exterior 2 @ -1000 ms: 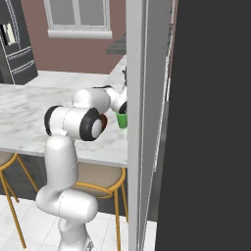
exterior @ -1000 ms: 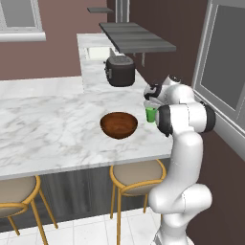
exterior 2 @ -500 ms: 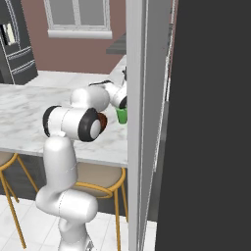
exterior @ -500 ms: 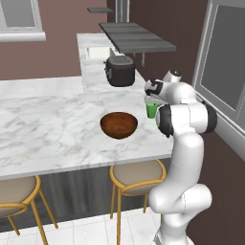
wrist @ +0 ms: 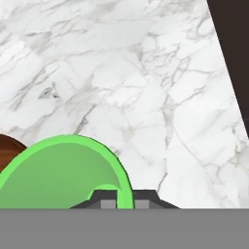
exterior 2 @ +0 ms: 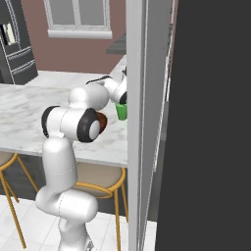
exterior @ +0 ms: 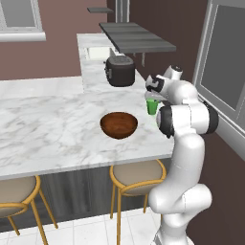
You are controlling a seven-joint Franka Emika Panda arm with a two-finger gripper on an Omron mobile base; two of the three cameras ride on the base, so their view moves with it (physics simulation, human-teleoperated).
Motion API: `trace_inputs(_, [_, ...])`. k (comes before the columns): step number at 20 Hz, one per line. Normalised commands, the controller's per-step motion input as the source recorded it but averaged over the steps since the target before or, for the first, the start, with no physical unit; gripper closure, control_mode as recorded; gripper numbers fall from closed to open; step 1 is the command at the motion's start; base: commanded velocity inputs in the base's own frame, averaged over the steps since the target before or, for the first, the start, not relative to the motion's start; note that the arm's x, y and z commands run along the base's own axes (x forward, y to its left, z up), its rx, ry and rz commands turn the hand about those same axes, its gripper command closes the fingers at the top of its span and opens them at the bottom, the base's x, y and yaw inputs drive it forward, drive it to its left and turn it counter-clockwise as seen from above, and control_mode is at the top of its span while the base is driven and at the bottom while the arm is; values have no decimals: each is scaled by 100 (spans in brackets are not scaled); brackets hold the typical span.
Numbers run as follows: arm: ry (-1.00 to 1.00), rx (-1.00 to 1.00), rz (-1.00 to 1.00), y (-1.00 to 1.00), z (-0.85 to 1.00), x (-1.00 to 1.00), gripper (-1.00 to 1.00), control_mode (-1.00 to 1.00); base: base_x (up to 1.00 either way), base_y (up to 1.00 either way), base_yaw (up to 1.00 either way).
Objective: Place the cup inside the bowl on the dining table and move the bowl to any counter.
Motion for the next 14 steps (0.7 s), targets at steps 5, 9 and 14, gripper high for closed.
trace_inputs(5, [0,3,0,0,16,-5,100,-100,0,0,0])
trace_inputs(9, [0,5,0,1,1,-3,100,-100,0,0,0])
trace_inputs(14, [0,2,0,6,0,0,100,-100,0,0,0])
